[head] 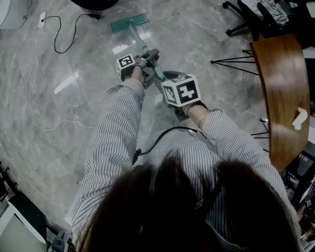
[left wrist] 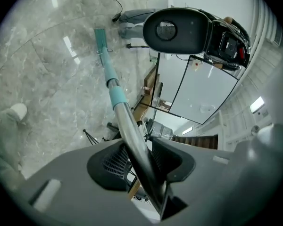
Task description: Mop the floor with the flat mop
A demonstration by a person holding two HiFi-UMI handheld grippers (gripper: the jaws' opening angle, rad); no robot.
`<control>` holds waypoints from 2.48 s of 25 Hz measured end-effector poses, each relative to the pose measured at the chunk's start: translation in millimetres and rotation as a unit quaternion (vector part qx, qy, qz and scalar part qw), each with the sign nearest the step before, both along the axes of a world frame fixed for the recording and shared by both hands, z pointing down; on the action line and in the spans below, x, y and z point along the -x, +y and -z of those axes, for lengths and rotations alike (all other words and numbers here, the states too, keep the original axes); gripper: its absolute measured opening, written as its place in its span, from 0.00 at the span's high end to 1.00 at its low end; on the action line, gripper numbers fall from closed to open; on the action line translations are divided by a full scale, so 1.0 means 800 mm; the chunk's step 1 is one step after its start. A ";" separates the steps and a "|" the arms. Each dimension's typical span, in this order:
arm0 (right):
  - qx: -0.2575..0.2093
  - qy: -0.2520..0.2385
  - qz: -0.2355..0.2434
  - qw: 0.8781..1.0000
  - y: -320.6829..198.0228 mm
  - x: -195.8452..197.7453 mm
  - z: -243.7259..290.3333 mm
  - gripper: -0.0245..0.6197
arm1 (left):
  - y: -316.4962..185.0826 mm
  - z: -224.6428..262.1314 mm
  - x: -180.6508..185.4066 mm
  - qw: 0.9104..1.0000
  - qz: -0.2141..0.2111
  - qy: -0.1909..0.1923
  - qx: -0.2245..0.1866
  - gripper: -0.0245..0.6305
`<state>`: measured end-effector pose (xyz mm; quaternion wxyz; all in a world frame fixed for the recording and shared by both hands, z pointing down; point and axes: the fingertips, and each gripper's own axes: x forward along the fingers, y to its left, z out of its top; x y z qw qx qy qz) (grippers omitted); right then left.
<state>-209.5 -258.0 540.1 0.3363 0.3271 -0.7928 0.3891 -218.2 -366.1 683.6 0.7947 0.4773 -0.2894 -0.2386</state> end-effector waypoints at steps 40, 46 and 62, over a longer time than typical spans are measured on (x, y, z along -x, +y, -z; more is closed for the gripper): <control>0.095 -0.052 -0.127 0.986 0.263 -0.318 -0.031 0.76 | 0.271 -0.013 -0.304 0.999 -0.029 0.030 -0.008 0.75; 0.113 -0.058 -0.152 0.980 0.423 -0.460 -0.035 0.77 | 0.435 -0.011 -0.444 0.998 -0.025 0.057 -0.004 0.78; 0.113 -0.025 -0.140 0.983 0.647 -0.641 0.082 0.76 | 0.701 0.115 -0.662 0.957 -0.237 0.165 0.033 0.78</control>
